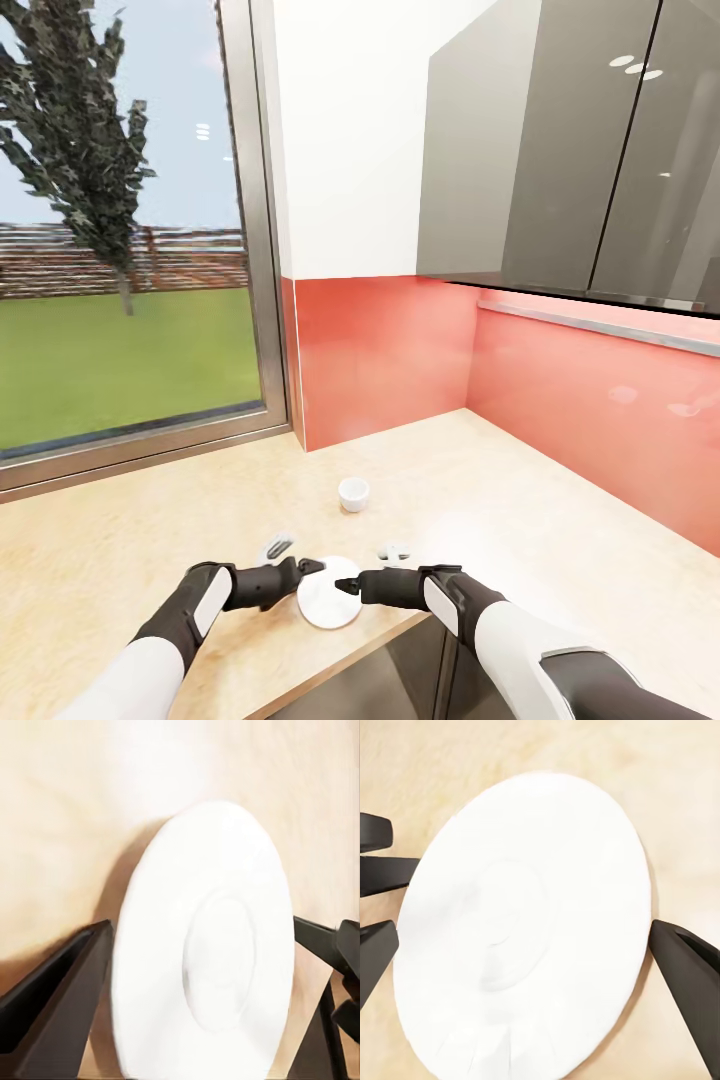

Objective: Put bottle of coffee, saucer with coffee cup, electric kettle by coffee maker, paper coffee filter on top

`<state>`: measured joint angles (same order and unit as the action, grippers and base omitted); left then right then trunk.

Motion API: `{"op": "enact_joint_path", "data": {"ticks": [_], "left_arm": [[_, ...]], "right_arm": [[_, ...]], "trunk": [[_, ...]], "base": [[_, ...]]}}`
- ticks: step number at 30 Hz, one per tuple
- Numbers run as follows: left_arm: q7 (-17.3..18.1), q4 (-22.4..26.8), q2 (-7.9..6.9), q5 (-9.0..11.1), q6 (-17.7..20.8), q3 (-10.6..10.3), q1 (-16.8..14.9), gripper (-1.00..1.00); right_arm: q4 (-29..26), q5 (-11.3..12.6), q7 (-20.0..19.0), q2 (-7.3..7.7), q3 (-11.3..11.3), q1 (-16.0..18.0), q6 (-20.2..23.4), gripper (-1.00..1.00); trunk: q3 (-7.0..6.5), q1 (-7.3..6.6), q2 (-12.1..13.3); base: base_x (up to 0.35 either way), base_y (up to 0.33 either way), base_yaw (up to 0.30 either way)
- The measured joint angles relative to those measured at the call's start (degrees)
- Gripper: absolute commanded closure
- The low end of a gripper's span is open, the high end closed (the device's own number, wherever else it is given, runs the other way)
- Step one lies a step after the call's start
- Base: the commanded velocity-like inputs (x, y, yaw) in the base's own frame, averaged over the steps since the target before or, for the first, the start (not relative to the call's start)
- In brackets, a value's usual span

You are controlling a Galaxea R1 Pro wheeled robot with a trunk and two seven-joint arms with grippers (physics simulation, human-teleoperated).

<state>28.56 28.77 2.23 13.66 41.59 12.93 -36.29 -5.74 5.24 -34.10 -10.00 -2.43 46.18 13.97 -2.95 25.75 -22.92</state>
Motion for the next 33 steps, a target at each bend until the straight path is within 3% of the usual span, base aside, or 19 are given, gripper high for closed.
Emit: {"op": "enact_joint_path", "data": {"ticks": [13, 23, 33], "left_arm": [[0.08, 0.0, 0.93, 0.44, 0.03, 0.03, -0.01, -1.0], [0.15, 0.05, 0.93, 2.88, 0.32, -0.06, 0.01, -1.0], [0.15, 0.08, 0.94, 2.87, 0.22, -0.11, 0.0, -1.0]], "right_arm": [[0.01, 0.05, 0.0, 0.0, 0.02, 0.0, 0.0, -1.0], [0.0, 0.02, 0.0, 0.0, 0.0, 0.0, 0.0, -1.0], [0.01, 0.04, -0.01, 0.0, 0.02, 0.0, 0.0, -1.0]], "trunk": [[0.0, 0.0, 0.0], [0.0, 0.0, 0.0], [0.0, 0.0, 0.0]], "base": [[0.0, 0.0, 0.0], [0.0, 0.0, 0.0], [0.0, 0.0, 0.0]]}}
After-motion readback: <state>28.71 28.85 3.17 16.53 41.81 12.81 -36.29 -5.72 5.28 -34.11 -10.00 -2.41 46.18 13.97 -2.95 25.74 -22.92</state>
